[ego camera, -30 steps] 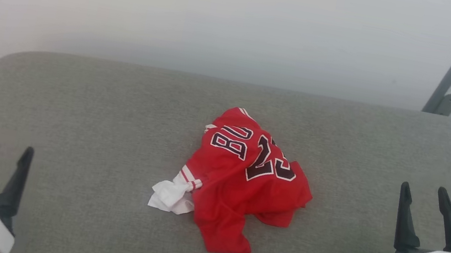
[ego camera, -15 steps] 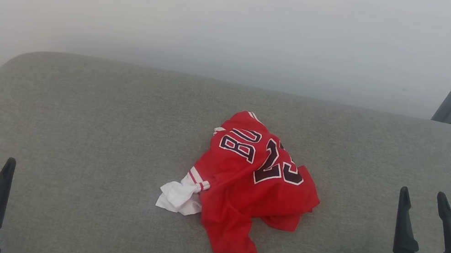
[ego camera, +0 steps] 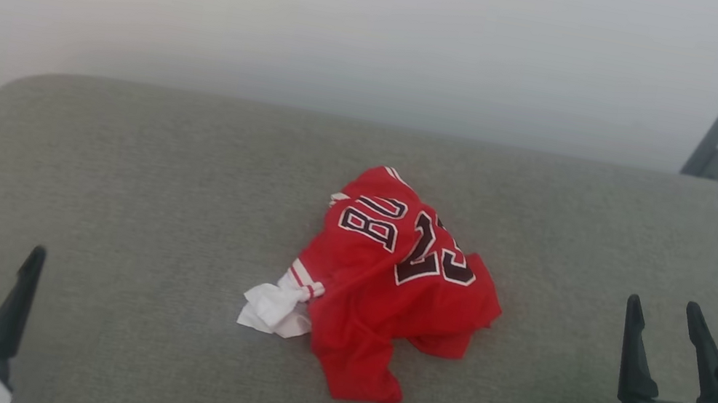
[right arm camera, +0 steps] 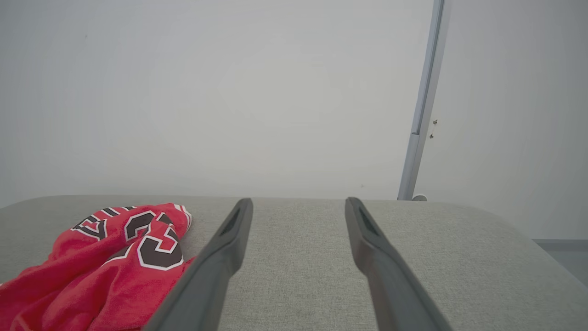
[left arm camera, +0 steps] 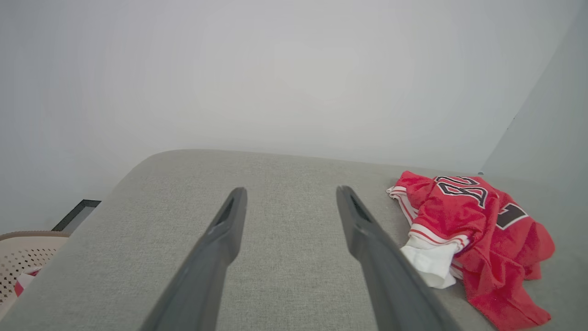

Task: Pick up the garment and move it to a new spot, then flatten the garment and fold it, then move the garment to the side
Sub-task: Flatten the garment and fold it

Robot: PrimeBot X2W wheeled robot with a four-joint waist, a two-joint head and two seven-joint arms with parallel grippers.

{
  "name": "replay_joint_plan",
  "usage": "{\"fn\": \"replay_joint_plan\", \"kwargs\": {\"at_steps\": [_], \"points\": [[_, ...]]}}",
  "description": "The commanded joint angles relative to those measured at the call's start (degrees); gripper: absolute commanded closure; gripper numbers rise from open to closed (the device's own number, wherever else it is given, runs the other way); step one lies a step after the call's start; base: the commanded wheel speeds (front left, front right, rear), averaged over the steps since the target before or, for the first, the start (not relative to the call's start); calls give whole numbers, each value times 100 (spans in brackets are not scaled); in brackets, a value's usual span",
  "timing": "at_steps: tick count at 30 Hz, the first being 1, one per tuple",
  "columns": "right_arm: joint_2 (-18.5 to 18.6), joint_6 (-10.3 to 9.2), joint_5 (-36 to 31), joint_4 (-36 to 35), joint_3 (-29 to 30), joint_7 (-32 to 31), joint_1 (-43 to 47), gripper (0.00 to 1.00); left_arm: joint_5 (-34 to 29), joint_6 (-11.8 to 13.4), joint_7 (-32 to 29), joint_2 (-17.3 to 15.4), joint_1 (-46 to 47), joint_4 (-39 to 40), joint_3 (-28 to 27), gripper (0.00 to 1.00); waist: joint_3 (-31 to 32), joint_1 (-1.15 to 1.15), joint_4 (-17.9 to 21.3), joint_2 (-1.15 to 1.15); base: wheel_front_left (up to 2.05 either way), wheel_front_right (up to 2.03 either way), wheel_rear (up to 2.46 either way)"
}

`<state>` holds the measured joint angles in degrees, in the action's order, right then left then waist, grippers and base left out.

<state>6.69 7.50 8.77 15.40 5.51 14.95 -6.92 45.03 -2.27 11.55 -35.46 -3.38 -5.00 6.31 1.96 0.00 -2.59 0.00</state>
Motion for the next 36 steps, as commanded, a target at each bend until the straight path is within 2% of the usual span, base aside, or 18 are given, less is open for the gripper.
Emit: {"fn": "replay_joint_plan", "kwargs": {"at_steps": [1,10,20,29,36], "points": [[-11,-2,-6,-30,-13,35,-69,0,27,-32,-91,15,137,55,39,0,-94,0,90,0,0,0,0],[-74,-2,-81,-172,-50,34,-324,0,222,-188,-834,-103,726,359,375,0,-634,0,486,0,0,0,0],[-206,-2,-128,-267,-66,35,-595,0,311,-295,-2107,-105,1550,294,1093,0,-1301,0,952,0,0,0,0],[-276,-2,-162,-273,-56,35,-717,0,414,-77,-3465,-3,2037,-283,1701,0,-1566,0,1127,0,0,0,0],[-302,-2,-198,-247,-43,35,-777,0,339,37,-4090,119,2337,-800,2047,0,-1645,0,1115,0,0,0,0]]}}
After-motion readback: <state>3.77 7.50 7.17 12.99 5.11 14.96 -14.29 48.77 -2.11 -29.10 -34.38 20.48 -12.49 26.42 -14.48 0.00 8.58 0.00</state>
